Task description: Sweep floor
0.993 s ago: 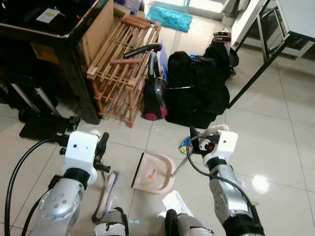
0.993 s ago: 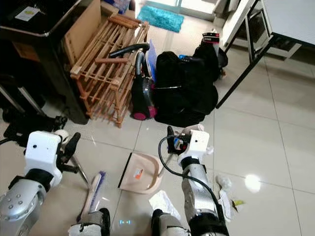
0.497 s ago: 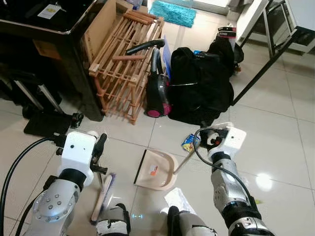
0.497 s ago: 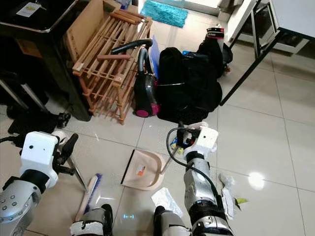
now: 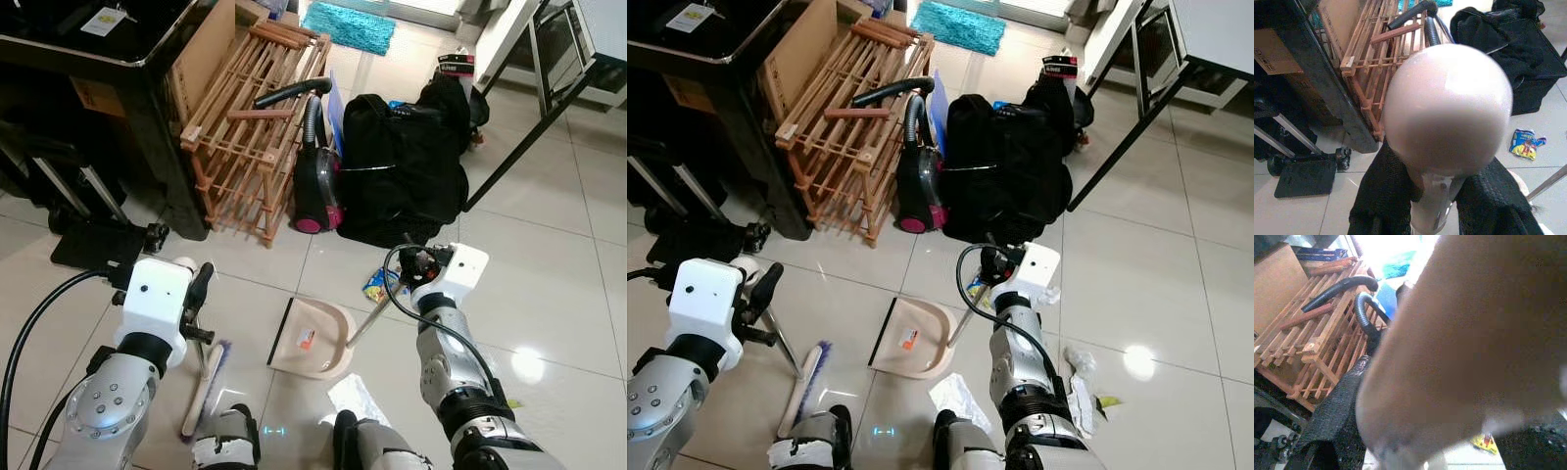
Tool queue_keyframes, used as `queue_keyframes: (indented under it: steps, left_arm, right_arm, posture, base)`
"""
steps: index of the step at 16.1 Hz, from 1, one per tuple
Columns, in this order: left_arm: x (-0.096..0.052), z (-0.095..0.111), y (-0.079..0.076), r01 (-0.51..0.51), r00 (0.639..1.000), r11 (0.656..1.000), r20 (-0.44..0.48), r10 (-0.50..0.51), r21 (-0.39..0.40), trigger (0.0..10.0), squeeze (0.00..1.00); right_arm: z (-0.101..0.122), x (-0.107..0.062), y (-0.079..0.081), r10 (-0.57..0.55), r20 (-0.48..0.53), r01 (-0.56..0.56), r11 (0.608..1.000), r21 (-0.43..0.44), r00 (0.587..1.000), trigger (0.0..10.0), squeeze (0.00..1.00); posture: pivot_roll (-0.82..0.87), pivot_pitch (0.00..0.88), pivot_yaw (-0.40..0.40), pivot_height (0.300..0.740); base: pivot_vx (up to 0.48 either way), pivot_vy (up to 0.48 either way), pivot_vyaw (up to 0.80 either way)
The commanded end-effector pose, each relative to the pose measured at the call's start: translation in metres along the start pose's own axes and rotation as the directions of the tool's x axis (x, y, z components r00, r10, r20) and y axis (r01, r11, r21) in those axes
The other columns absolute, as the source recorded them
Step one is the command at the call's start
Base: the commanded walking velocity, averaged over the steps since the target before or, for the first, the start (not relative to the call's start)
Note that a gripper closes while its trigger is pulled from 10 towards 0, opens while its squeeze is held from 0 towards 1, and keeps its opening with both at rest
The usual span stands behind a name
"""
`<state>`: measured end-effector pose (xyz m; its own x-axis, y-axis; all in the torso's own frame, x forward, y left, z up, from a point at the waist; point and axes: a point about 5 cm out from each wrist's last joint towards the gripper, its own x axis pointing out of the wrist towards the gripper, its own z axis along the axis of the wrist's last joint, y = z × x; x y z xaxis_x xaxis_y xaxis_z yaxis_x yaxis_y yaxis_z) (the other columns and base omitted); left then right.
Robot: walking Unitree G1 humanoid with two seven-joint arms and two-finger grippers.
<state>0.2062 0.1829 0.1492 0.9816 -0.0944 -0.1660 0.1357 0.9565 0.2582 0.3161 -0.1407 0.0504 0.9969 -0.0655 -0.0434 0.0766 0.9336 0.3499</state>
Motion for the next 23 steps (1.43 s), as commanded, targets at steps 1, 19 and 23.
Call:
queue_keyframes:
  steps: [1, 19, 23]
  left_arm:
    - [-0.001, 0.001, -0.002, 0.018, 1.000, 1.000, -0.001, -0.018, 0.001, 10.0, 0.00]
    - [0.000, 0.002, -0.004, 0.028, 1.000, 1.000, 0.003, -0.028, -0.001, 10.0, 0.00]
    - [0.001, 0.005, -0.007, 0.024, 1.000, 1.000, 0.013, -0.024, -0.003, 10.0, 0.00]
  right_arm:
    - [-0.001, -0.001, -0.004, -0.022, 0.005, 0.022, 1.000, 0.009, 1.000, 10.0, 0.00]
    - [-0.003, -0.005, -0.009, -0.083, 0.034, 0.080, 0.994, 0.072, 0.996, 0.0, 0.00]
    - [0.001, -0.002, 0.000, -0.016, 0.055, 0.013, 0.999, 0.048, 0.998, 0.0, 0.00]
  posture:
    - [0.23, 0.250, -0.089, 0.740]
    - [0.22, 0.241, -0.081, 0.740]
    - [0.22, 0.241, -0.083, 0.740]
  base:
    - [0.000, 0.000, 0.00]
    - [0.000, 0.000, 0.00]
    - [0.000, 0.000, 0.00]
